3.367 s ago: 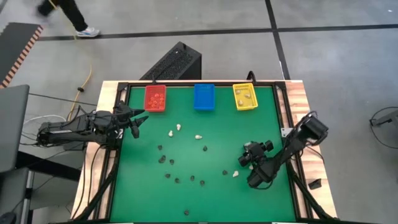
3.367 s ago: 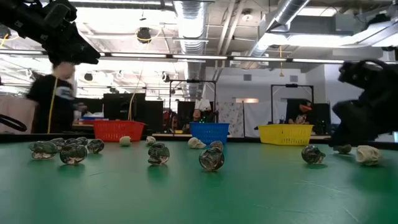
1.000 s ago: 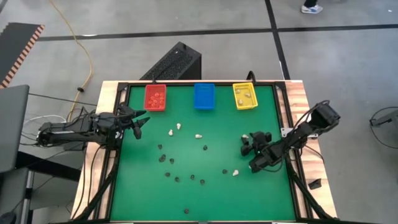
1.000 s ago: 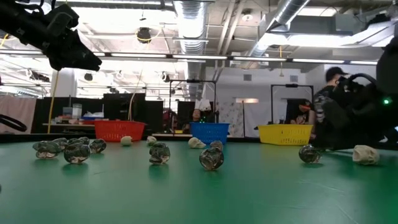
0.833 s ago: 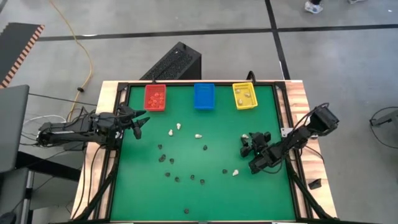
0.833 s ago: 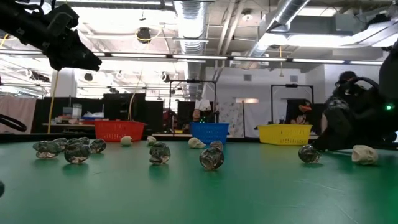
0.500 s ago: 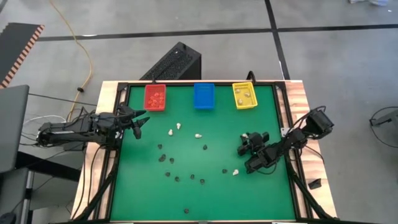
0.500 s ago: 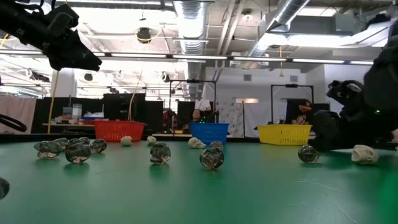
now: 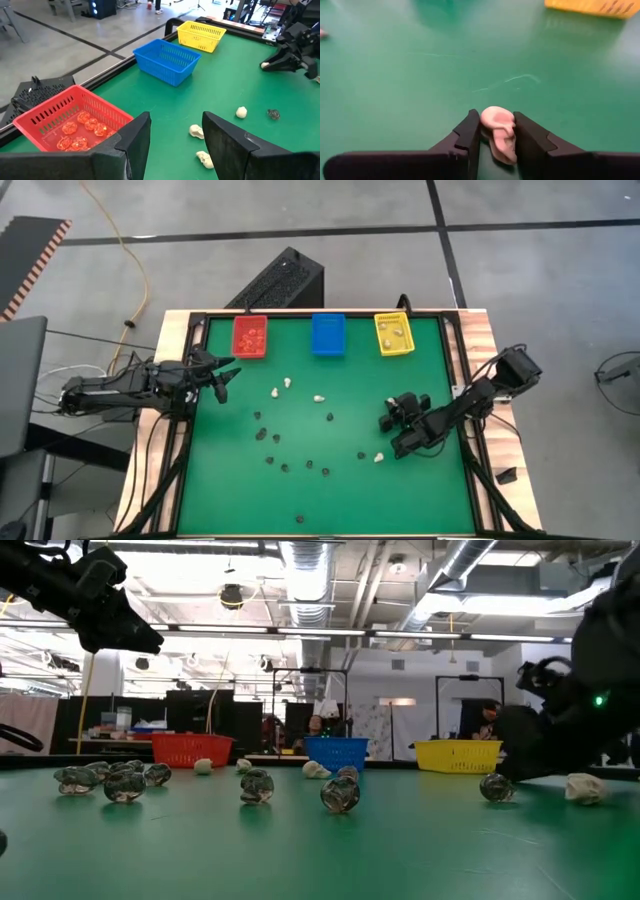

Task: Sort Halloween decoration
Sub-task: Put the white skull toy into the yellow bin

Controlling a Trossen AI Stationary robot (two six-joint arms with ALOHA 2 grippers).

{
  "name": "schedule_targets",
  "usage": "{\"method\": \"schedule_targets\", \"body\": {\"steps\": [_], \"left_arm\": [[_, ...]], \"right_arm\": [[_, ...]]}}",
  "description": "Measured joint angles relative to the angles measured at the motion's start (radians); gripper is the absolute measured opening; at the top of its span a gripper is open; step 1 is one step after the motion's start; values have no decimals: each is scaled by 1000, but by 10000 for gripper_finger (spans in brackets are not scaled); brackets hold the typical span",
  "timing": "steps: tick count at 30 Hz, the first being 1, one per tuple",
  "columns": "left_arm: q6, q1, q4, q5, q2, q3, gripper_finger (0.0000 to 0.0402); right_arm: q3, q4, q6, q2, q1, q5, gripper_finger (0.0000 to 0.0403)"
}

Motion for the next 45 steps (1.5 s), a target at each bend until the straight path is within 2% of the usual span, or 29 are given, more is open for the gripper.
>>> {"method": "schedule_targets", "body": {"steps": [6, 13, 22, 28, 32, 36, 41, 45], "left_arm": [[25, 0, 10, -1, 0, 0, 169], [32, 0, 17, -18, 0, 0, 169], [33, 0, 18, -38, 0, 0, 169], [33, 0, 17, -39, 0, 0, 169], [33, 0, 15, -39, 0, 0, 169], [35, 0, 14, -39, 0, 0, 169], [36, 0, 12, -40, 0, 0, 169], [35, 0, 12, -40, 0, 0, 169]], "right_arm": [[0, -26, -110, -119, -67, 46, 122], [0, -10, -349, -264, -230, 101, 122], [0, 236, -784, -369, -499, 93, 122], [0, 377, -991, -359, -700, -22, 122], [1, 378, -1029, -345, -821, -104, 124], [1, 394, -1064, -319, -923, -212, 147], [0, 447, -1072, -269, -1002, -373, 168], [0, 495, -1080, -247, -1018, -384, 184]]}}
